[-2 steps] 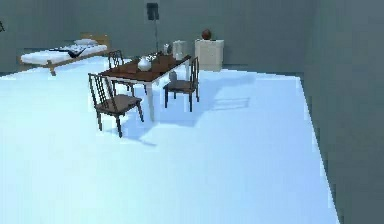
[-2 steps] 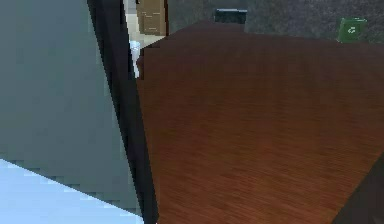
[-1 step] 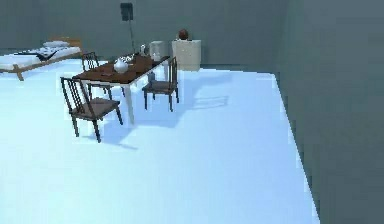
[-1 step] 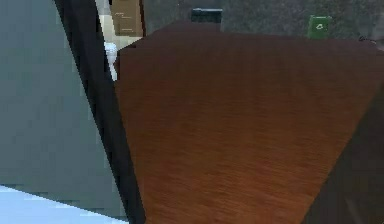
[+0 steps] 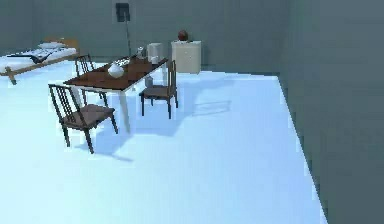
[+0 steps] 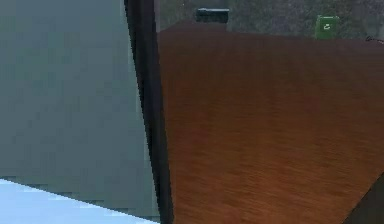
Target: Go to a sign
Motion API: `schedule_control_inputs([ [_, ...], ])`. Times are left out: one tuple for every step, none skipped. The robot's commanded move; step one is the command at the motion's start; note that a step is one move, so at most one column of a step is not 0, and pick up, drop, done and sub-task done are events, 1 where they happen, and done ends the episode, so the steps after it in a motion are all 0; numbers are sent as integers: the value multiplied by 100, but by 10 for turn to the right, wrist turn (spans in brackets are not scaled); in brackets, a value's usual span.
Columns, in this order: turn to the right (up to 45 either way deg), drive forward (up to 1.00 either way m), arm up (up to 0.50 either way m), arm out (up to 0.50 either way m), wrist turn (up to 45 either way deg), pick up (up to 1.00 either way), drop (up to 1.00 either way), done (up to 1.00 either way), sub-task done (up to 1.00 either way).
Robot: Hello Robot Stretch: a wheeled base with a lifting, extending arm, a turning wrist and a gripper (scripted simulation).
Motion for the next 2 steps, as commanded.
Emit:
schedule_control_inputs([
  [-450,0,0,0,0,0,0,0,0],
  [-120,0,0,0,0,0,0,0,0],
])
